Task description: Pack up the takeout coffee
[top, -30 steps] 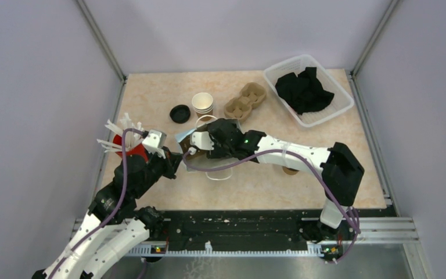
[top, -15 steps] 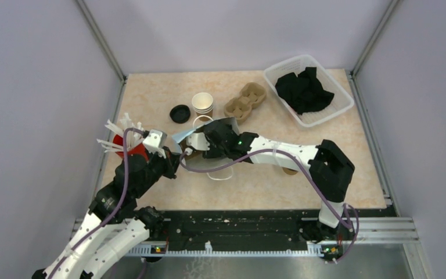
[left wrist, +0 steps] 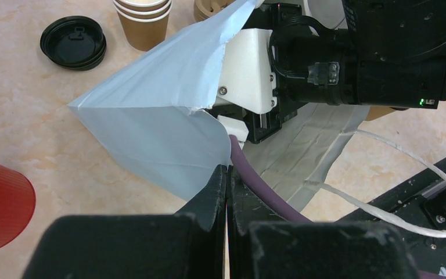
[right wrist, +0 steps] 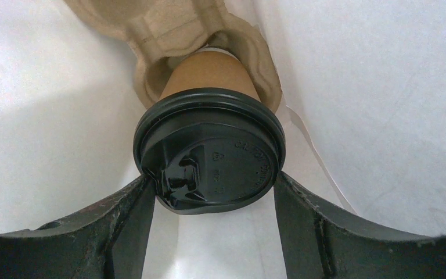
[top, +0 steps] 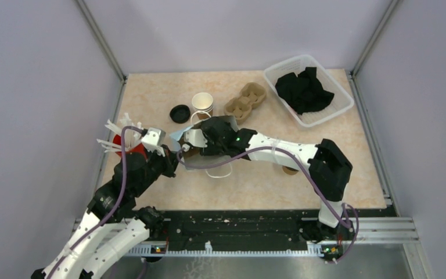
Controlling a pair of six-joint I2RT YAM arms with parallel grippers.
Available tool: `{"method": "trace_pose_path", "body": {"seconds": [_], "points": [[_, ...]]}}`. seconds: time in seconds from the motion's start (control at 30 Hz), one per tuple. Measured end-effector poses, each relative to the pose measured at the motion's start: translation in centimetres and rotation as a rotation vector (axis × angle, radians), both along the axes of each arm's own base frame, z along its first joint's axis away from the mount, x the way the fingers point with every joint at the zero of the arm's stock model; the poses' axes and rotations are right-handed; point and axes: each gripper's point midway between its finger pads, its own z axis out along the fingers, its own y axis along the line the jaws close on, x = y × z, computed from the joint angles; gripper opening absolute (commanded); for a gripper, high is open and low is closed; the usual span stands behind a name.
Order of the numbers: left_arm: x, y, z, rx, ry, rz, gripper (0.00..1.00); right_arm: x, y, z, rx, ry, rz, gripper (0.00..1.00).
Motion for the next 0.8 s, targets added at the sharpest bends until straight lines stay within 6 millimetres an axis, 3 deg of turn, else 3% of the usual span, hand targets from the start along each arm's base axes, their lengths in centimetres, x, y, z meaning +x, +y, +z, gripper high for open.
{"method": "trace_pose_path", "body": {"seconds": [0.4,0.53,0.8], "points": [[-0.7,-0.3,1.8,-0.064,0.063,0.011,0.0,-3.1,-0.3,0.4,-0.036,0.124,-0.025,0.43],[-1.1,-0.6,1.5,-0.093,0.115,0.01,0.0,-4.3,-1.0,-0.1,-0.057,0.17,-0.037,0.43],[-2.5,-2.2,3.1,-0.199,0.167,-0.059,0.0,-7.8,-3.1,0.2,-0.074,0.304,-0.031,0.43]]}}
